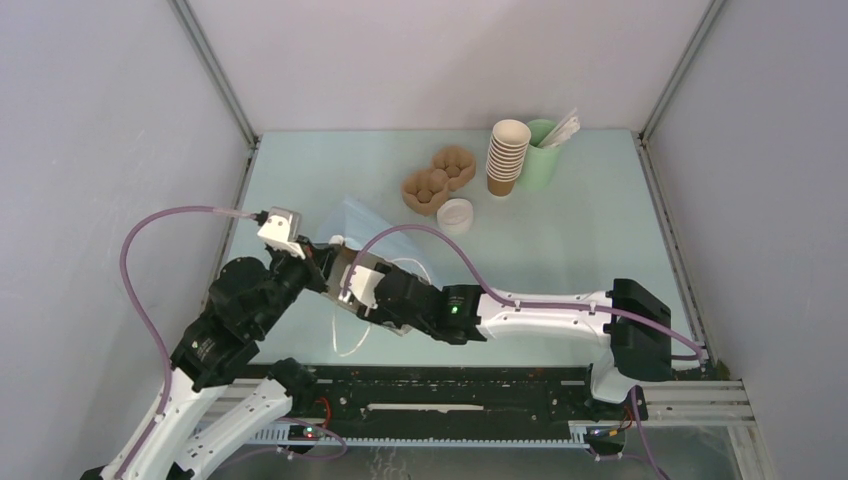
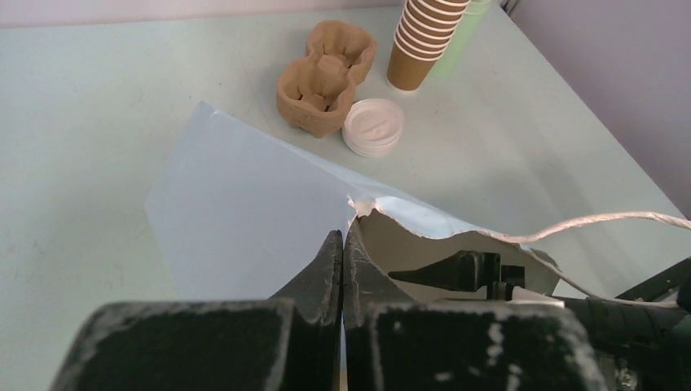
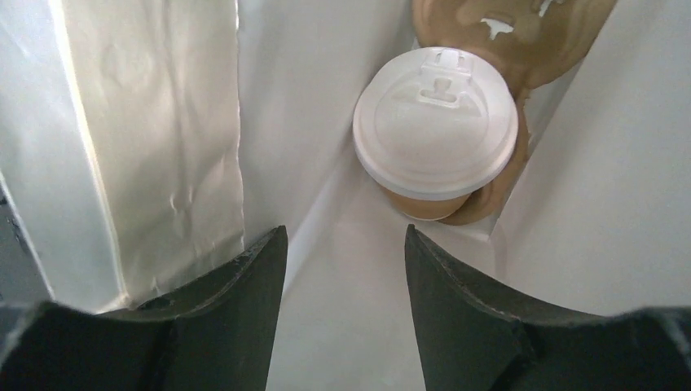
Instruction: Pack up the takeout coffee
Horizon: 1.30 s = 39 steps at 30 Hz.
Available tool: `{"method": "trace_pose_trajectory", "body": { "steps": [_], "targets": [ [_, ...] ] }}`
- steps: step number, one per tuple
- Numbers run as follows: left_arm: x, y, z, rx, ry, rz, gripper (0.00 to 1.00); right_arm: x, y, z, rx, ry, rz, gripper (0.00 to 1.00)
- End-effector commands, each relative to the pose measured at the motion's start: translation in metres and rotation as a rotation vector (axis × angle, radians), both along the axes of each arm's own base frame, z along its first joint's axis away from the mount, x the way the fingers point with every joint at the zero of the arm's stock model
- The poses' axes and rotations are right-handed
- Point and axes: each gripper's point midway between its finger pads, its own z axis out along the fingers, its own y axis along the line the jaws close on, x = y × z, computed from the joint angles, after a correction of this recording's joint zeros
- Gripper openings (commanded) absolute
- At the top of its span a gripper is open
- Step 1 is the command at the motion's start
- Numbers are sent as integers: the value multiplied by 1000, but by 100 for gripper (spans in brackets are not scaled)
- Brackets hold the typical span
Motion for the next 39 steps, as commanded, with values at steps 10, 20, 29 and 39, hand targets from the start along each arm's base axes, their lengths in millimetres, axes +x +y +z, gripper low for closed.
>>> {"method": "trace_pose_trajectory", "body": {
  "steps": [10, 20, 29, 39],
  "targets": [
    [-5, -7, 20, -60, -61, -47, 0, 27, -3, 17, 22, -65, -73, 93],
    [-9, -14, 23, -79, -76, -91, 0, 42, 12, 5, 36, -73, -51, 97],
    [-11, -18, 17, -166, -58, -90, 0, 46, 1, 41, 246, -47, -194, 91],
    [-12, -23, 7, -208, -30, -100, 0, 52, -9, 38, 464, 63, -525, 78]
  ]
}}
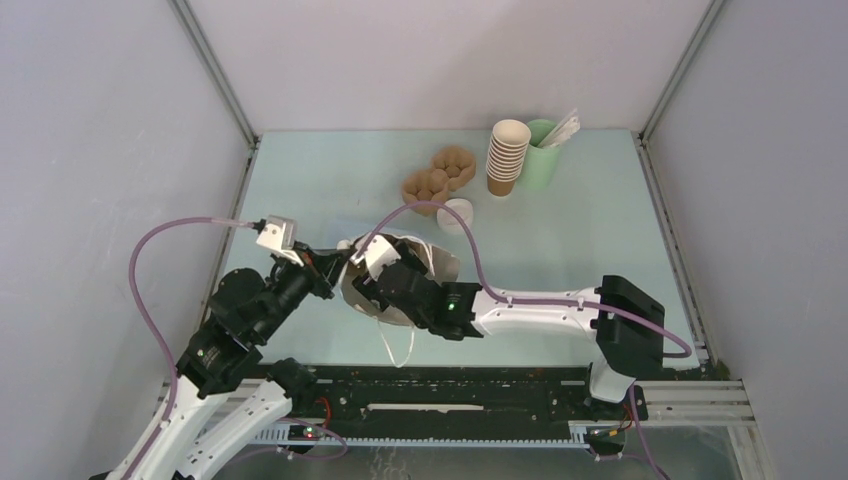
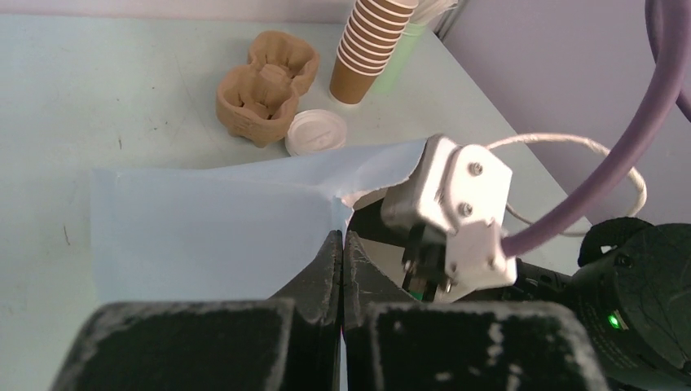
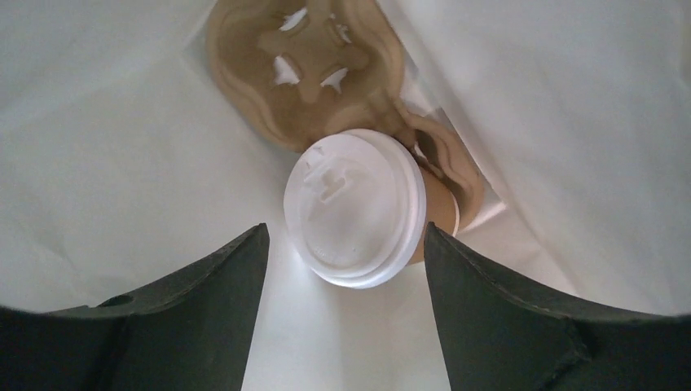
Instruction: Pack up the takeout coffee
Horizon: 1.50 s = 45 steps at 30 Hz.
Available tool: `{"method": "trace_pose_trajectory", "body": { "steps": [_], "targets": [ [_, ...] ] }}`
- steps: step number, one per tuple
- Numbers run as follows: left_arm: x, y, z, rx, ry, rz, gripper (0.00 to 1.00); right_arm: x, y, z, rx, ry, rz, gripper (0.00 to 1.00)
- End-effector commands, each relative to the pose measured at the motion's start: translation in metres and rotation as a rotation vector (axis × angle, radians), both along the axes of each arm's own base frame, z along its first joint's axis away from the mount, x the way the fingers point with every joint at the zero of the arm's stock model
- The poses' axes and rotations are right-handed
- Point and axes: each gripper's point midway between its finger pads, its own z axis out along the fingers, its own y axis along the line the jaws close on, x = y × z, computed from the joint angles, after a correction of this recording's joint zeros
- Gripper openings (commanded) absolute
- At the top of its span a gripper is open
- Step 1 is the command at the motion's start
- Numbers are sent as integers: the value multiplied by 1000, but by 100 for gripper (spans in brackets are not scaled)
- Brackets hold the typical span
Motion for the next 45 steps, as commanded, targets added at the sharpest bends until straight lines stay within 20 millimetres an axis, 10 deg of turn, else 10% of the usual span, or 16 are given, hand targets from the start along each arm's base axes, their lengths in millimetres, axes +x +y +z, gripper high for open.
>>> {"method": "trace_pose_trajectory", "body": {
  "steps": [1, 25, 38, 45],
  "targets": [
    [-2, -4, 6, -47, -19, -16, 0, 6, -12, 29, 242, 41, -248, 78],
    [-7, -5, -16, -3, 6, -46, 0, 10, -12, -9, 390, 257, -407, 77],
    [5, 4, 17, 17, -60, 23, 0, -47, 15, -6, 22, 52, 32, 68],
    [1, -9, 12, 16, -51, -51, 0, -39, 13, -13, -75, 6, 102, 75]
  ]
}}
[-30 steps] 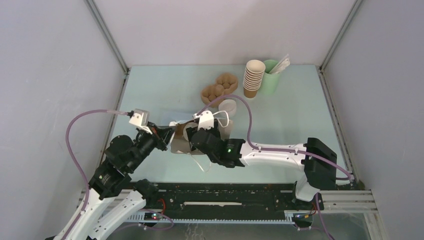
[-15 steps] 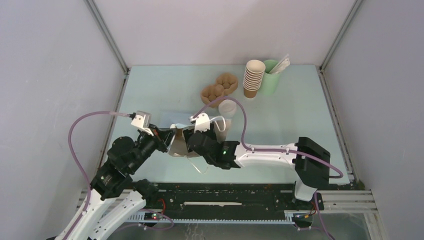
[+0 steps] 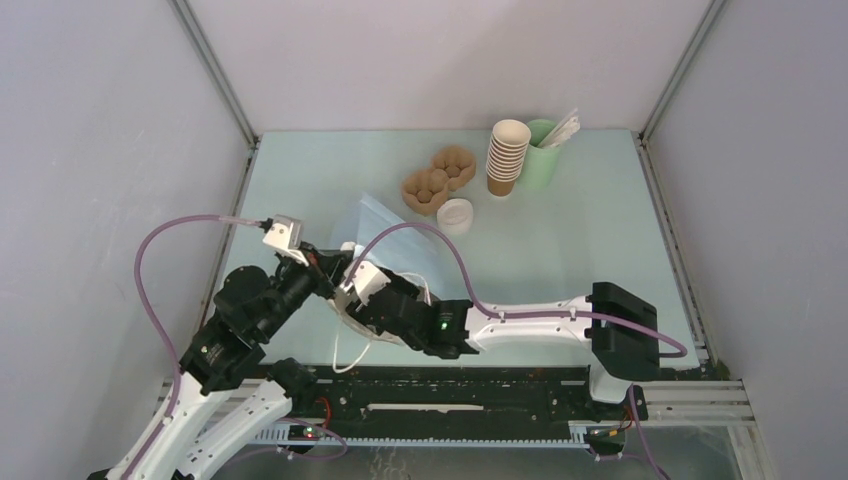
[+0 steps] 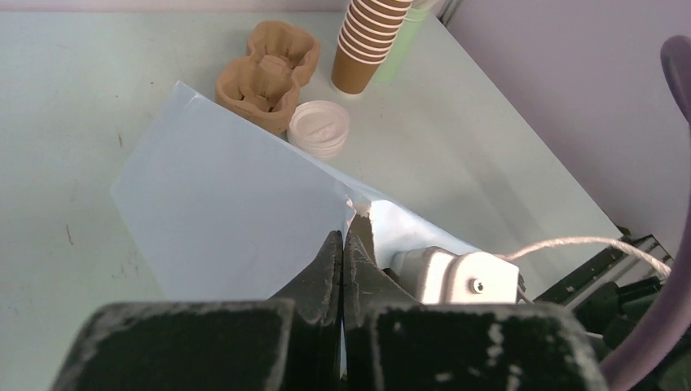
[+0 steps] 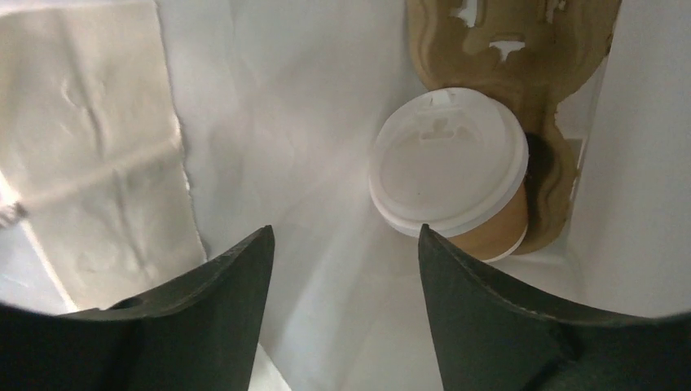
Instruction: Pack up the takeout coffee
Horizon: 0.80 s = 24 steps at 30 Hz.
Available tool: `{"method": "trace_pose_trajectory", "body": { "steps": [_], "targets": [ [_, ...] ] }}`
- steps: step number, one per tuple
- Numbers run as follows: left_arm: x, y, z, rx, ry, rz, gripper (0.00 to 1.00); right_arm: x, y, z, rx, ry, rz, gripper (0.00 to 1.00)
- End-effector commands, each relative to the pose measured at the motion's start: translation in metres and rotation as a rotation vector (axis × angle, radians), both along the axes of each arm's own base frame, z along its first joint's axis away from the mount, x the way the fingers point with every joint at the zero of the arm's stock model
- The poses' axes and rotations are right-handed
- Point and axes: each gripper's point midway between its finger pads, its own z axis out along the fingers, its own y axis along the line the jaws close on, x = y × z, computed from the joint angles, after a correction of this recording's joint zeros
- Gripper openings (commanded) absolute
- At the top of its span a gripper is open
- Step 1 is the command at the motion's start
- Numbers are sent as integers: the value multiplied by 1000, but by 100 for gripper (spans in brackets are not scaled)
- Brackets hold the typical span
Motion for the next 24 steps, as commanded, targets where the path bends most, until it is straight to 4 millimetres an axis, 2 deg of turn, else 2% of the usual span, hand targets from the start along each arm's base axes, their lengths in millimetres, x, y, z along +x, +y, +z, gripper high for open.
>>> {"method": "trace_pose_trajectory", "body": {
  "steps": [1, 4, 8, 11, 13, 20, 24],
  "targets": [
    [-2, -8, 20, -18, -56, -52, 0, 9, -1, 6, -59, -46, 77, 77],
    [-3, -10, 20, -17, -53, -59, 0, 15, 0, 2, -81, -51, 113, 82],
    [-2, -11, 22, -18, -51, -62, 0, 30, 1, -5, -128, -104, 130, 84],
    [-1, -11, 23, -19, -42, -56, 0, 43, -4, -8, -176, -162, 95, 81],
    [-1, -10, 21, -18, -34, -49, 0, 46, -6, -9, -201, -181, 87, 72],
    [-1, -9, 18, -24, -26, -41, 0, 36, 2, -24, -272, -193, 213, 70],
    [4, -1, 20, -37, -21, 21, 0, 29, 6, -21, -281, -222, 304, 68]
  ]
}}
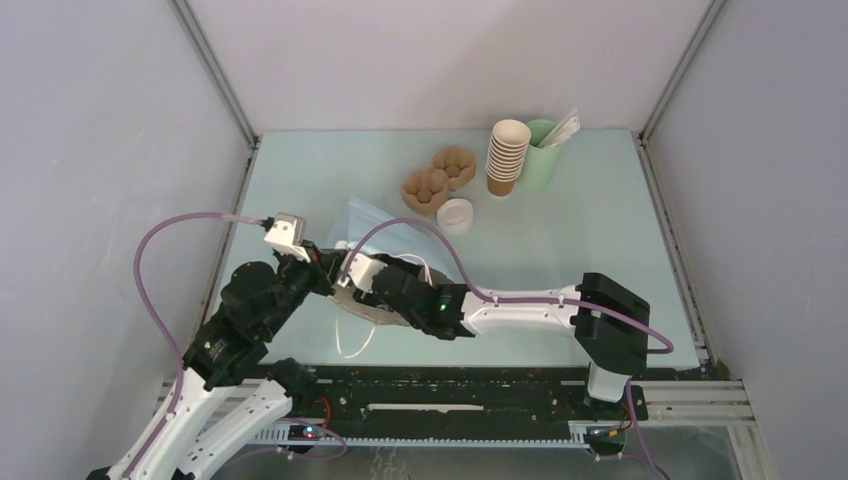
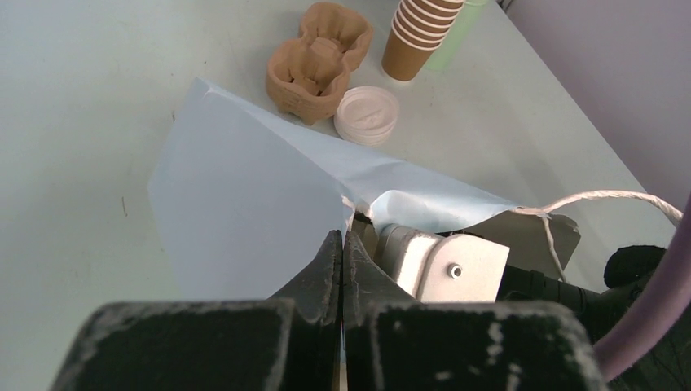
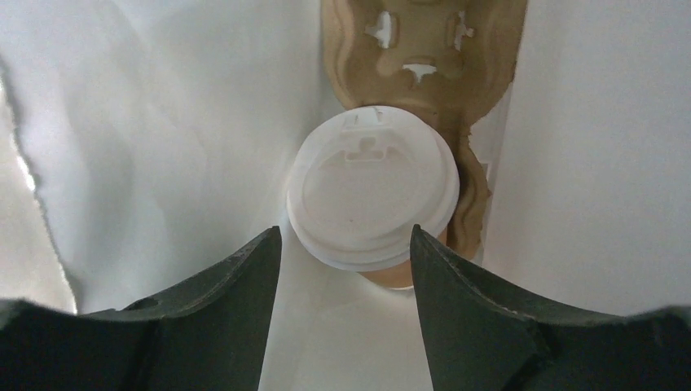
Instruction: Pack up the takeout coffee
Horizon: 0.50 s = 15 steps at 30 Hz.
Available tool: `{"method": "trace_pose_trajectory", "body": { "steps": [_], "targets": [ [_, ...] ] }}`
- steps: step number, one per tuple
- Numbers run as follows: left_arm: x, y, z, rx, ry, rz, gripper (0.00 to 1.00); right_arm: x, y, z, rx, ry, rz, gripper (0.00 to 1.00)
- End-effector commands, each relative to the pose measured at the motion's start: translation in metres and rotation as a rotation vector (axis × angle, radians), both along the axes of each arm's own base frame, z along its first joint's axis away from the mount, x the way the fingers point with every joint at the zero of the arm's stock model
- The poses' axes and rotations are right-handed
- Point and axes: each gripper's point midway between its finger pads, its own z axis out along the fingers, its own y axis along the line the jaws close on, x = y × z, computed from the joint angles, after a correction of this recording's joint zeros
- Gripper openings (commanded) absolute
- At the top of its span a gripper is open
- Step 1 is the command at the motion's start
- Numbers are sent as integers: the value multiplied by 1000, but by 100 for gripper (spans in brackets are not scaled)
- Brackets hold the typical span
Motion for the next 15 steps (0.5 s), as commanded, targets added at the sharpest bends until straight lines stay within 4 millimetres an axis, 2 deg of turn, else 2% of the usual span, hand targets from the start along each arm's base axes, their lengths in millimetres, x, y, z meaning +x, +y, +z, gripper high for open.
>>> {"method": "trace_pose_trajectory", "body": {
  "steps": [1, 4, 8, 13, 15],
  "targets": [
    [-4, -9, 35, -107, -58, -34, 0, -20, 13, -13, -91, -23, 202, 67],
    [0, 4, 36, -118, -60, 45, 0, -24, 9, -12, -79, -13, 229, 69],
    [0, 8, 38, -111, -72, 66, 0, -29, 3, -5, -58, -22, 234, 75],
    [-2, 5, 45, -111, -85, 37, 0, -28, 0, 1, -45, -29, 230, 79],
    [-5, 1, 46, -114, -86, 5, 0, -24, 0, 0, -50, -40, 224, 85]
  ]
}}
